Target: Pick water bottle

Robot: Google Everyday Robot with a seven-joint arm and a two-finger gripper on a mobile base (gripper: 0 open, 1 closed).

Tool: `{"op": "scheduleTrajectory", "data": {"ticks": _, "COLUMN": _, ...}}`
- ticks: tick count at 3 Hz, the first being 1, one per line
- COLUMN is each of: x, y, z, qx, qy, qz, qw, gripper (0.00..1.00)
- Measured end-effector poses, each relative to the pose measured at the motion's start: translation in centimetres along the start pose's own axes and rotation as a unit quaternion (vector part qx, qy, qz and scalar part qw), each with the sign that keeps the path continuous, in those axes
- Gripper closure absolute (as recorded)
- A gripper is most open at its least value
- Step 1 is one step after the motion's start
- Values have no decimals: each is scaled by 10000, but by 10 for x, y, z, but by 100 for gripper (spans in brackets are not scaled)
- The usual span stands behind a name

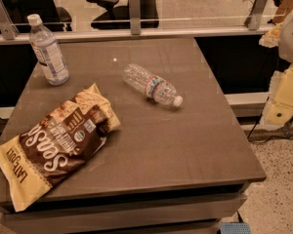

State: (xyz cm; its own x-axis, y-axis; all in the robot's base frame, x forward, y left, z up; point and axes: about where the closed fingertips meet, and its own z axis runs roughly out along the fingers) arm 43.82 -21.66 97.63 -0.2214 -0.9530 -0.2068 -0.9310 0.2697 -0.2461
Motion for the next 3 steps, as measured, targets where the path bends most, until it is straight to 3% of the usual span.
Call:
{"op": "scheduleTrajectory", "data": {"ticks": 1, "x": -1, "y": 0, "z": -1, "qx": 18, "qy": -23, "qz": -9, "qw": 10000, "gripper": 0}}
{"op": "scheduleTrajectory", "data": {"ticks": 3, "x": -56, "y": -8, "z": 27, "qx": -38, "qy": -583, "qz": -166, "qw": 9982, "gripper": 0}}
